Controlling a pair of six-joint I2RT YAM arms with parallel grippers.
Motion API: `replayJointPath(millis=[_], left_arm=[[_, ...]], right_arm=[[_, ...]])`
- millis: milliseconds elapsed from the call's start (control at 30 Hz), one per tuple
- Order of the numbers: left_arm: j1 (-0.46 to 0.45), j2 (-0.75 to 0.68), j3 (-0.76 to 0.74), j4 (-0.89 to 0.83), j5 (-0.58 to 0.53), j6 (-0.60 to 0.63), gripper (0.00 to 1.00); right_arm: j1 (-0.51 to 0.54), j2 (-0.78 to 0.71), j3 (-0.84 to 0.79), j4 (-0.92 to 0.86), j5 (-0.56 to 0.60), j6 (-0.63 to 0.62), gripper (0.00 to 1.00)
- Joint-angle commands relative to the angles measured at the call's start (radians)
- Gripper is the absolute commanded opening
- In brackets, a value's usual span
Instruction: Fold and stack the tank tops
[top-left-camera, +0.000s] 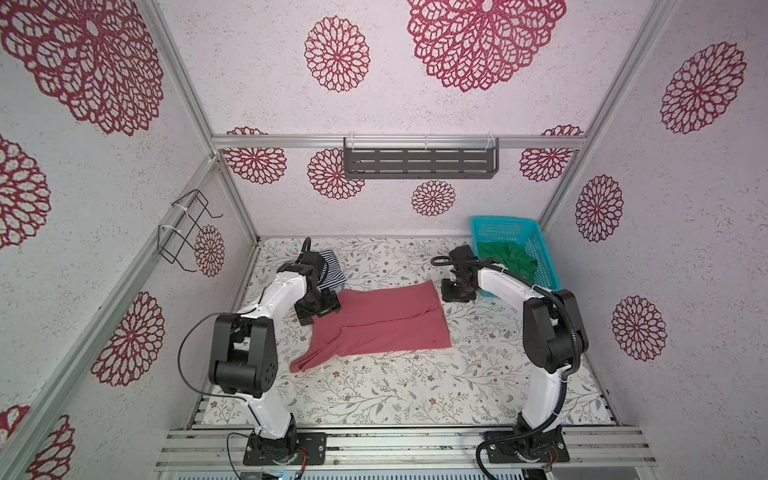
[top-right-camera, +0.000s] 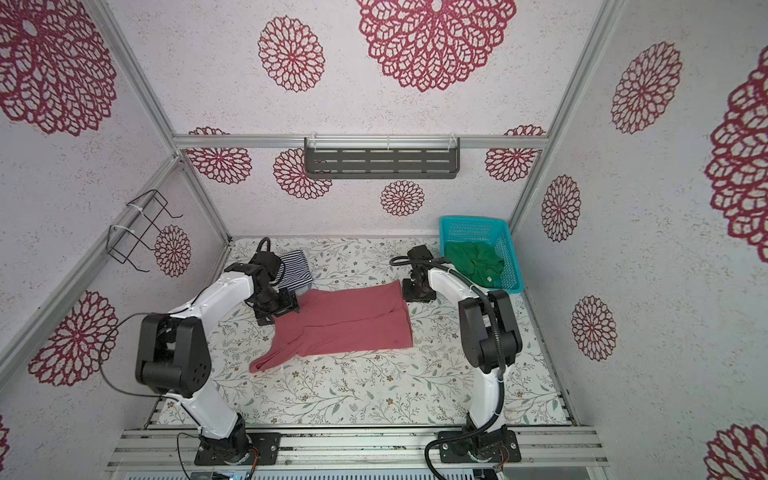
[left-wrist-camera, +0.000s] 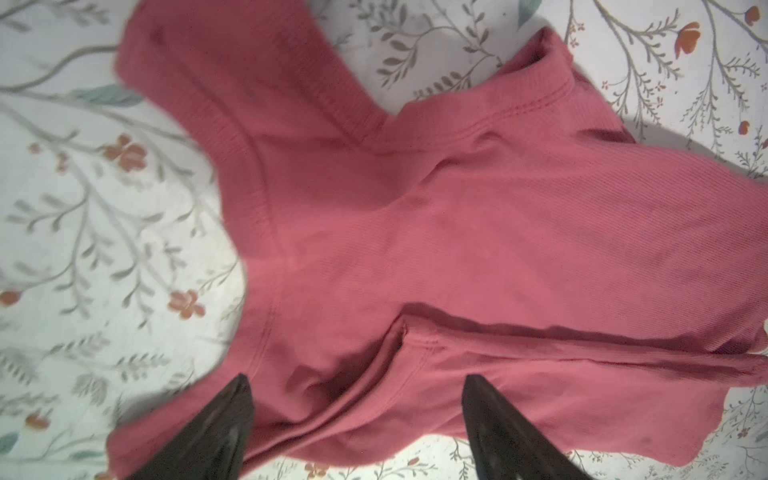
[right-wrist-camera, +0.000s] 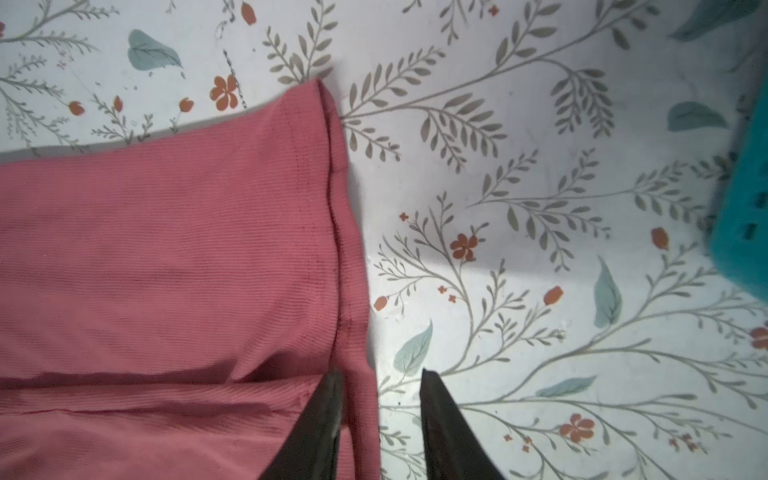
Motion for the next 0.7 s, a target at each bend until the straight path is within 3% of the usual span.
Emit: replayJointPath(millis=[0,133,300,467,567,667], left_arm=[[-0.003,-0.241,-0.164,-0.062,-0.094,-0.111,0.77],[-0.002,-0.437,-0.386,0.021,-0.095,-0.247,0.70],[-0.011,-0.510,-0.478,0.011,-0.125,-0.328,0.70],[-0.011,-0.534,-0.539,0.024,-0.173,-0.328,0.70],[-0.009,-0.521,-0.554,0.060,-0.173,-0.325,0.60],[-0.008,-0.491,-0.552,0.097,-0.178,-0.318,0.43]], right_arm=[[0.011,-0.124,-0.099,-0.017,-0.060,0.021,0.36],[0.043,-0.175,-0.207,0.030,-0.116,0.076,0.36],[0.067,-0.177,-0.235,0.051,-0.116,0.097,0.36],[0.071,-0.177,-0.219,0.044,-0.106,0.095,0.36],[0.073,-0.178,-0.227,0.048,-0.108,0.098,0.36],[0.075,-0.177,-0.247,0.065,-0.112,0.108,0.36]])
